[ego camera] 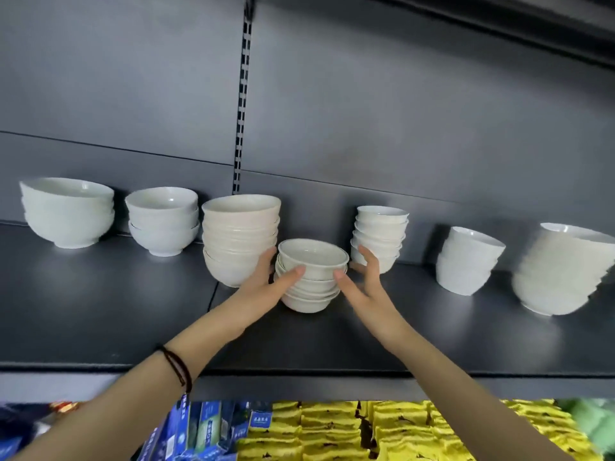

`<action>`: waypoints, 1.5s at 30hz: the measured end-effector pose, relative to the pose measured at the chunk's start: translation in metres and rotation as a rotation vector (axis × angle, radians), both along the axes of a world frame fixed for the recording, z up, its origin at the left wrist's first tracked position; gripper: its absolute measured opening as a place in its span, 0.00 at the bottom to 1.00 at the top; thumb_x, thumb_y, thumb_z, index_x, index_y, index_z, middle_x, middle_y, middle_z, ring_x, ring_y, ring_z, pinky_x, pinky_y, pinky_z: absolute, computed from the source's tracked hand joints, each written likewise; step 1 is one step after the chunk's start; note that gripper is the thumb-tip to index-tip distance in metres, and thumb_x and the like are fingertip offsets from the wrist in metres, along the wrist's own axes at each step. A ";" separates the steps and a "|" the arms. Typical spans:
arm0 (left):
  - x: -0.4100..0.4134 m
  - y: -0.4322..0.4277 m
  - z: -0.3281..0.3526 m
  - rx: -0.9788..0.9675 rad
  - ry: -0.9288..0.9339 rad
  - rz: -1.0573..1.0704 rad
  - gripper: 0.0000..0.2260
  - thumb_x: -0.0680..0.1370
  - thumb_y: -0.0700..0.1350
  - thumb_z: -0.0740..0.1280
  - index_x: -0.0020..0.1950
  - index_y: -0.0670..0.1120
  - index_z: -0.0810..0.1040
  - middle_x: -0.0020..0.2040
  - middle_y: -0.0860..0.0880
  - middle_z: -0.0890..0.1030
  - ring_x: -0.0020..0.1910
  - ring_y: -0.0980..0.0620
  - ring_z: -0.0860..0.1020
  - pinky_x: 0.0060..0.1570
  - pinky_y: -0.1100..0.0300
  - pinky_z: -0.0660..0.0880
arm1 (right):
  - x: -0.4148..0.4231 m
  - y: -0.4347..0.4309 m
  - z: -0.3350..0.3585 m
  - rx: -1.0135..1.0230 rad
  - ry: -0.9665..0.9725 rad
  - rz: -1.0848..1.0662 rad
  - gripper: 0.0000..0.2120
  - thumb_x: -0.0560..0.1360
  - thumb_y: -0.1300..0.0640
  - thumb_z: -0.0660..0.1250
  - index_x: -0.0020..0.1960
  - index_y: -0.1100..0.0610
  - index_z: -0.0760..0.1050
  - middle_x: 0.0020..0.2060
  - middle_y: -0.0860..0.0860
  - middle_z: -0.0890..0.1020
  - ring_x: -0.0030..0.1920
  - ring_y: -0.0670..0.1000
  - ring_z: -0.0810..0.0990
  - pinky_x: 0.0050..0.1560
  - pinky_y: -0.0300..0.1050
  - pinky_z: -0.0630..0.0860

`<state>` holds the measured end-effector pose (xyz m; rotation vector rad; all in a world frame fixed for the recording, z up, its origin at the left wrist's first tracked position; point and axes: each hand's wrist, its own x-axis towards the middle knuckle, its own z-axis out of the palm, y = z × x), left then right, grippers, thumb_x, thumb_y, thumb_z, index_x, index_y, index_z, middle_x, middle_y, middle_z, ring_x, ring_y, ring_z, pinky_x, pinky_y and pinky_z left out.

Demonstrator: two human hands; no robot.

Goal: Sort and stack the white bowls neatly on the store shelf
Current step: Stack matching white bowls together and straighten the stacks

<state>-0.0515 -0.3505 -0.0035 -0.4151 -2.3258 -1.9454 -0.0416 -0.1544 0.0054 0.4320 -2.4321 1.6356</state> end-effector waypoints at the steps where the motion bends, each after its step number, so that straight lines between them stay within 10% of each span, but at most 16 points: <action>1: -0.002 0.005 -0.001 0.016 0.022 0.008 0.31 0.76 0.58 0.65 0.76 0.57 0.55 0.71 0.61 0.65 0.69 0.59 0.66 0.70 0.55 0.65 | -0.006 -0.002 -0.002 -0.033 -0.009 0.040 0.40 0.72 0.41 0.65 0.77 0.44 0.47 0.72 0.49 0.63 0.63 0.43 0.74 0.56 0.33 0.74; 4: -0.006 0.017 -0.004 0.044 0.086 0.045 0.38 0.74 0.61 0.67 0.77 0.56 0.51 0.72 0.62 0.65 0.67 0.66 0.66 0.60 0.74 0.64 | -0.020 -0.008 -0.008 -0.111 -0.037 0.119 0.46 0.68 0.41 0.68 0.77 0.46 0.45 0.73 0.46 0.62 0.70 0.44 0.68 0.68 0.38 0.68; 8: -0.009 0.022 -0.011 0.088 0.079 0.087 0.42 0.73 0.62 0.68 0.78 0.58 0.46 0.75 0.62 0.60 0.67 0.70 0.63 0.55 0.80 0.63 | -0.029 -0.010 -0.013 -0.157 -0.072 0.182 0.47 0.67 0.42 0.68 0.77 0.45 0.45 0.71 0.42 0.65 0.67 0.38 0.68 0.57 0.23 0.68; 15: -0.005 0.036 -0.009 0.165 0.068 0.096 0.46 0.67 0.67 0.67 0.77 0.61 0.45 0.76 0.61 0.59 0.73 0.62 0.62 0.74 0.56 0.59 | -0.028 -0.011 -0.011 -0.268 -0.136 0.272 0.36 0.76 0.40 0.56 0.77 0.42 0.40 0.70 0.37 0.60 0.64 0.34 0.66 0.63 0.34 0.61; 23: 0.020 0.034 -0.017 0.271 0.080 0.060 0.36 0.71 0.60 0.67 0.73 0.64 0.49 0.71 0.64 0.65 0.64 0.72 0.69 0.56 0.75 0.69 | -0.004 -0.016 -0.015 -0.287 -0.152 0.314 0.42 0.69 0.37 0.58 0.76 0.41 0.40 0.70 0.38 0.62 0.58 0.26 0.66 0.50 0.22 0.68; 45: 0.063 -0.177 -0.018 0.324 0.092 0.129 0.37 0.74 0.59 0.69 0.76 0.59 0.51 0.64 0.66 0.74 0.63 0.68 0.72 0.56 0.72 0.71 | 0.029 -0.226 -0.014 -0.327 -0.149 0.389 0.37 0.73 0.33 0.61 0.73 0.35 0.43 0.69 0.36 0.62 0.67 0.34 0.66 0.64 0.35 0.65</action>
